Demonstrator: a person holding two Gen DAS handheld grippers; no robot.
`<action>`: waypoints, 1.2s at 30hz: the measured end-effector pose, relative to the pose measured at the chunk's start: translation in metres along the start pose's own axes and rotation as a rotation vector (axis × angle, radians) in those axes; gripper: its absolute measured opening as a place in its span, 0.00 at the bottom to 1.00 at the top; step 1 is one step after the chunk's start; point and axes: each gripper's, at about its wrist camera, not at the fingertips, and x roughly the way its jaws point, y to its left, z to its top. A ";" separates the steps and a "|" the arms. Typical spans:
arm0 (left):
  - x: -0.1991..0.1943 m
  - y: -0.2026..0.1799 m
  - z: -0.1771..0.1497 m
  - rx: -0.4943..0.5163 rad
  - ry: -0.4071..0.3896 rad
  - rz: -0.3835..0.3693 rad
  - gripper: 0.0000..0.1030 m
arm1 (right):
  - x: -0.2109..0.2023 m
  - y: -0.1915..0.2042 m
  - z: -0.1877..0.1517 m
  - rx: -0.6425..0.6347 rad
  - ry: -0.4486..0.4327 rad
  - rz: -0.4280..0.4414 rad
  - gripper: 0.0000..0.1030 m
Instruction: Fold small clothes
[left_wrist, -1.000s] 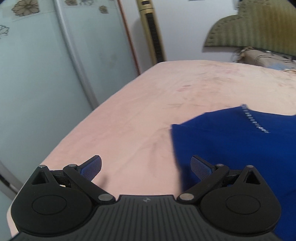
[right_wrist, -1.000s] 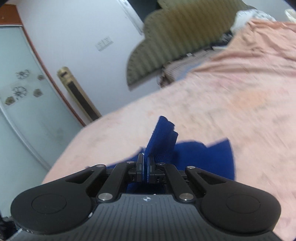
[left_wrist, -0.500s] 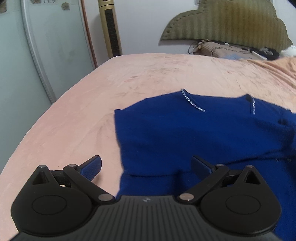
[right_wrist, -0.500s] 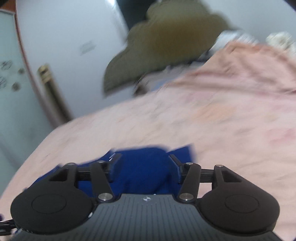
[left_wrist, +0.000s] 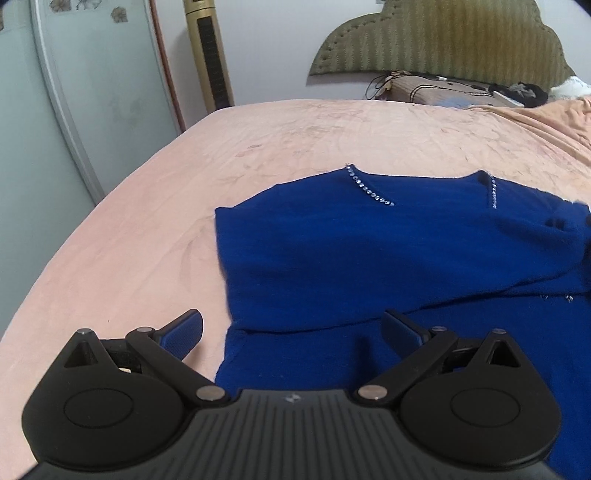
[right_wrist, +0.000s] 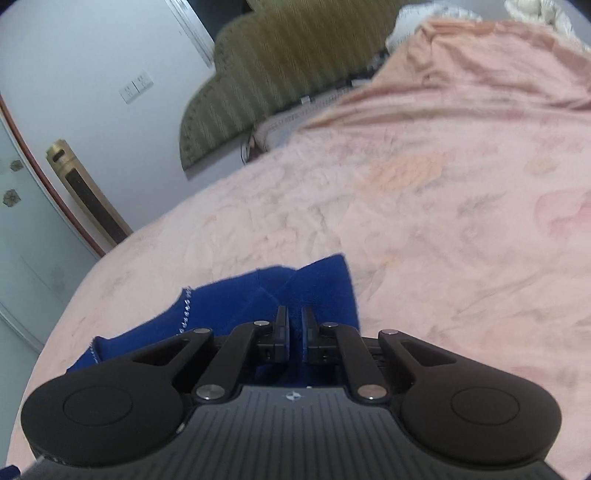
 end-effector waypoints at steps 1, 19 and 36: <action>0.000 -0.001 0.000 0.005 -0.005 0.000 1.00 | -0.008 -0.001 0.000 -0.012 -0.018 -0.008 0.05; 0.000 -0.003 -0.009 -0.004 0.021 -0.002 1.00 | -0.016 0.046 -0.033 -0.299 0.033 -0.122 0.62; -0.023 -0.012 -0.030 0.006 0.038 -0.050 1.00 | -0.110 0.061 -0.087 -0.340 0.053 0.068 0.94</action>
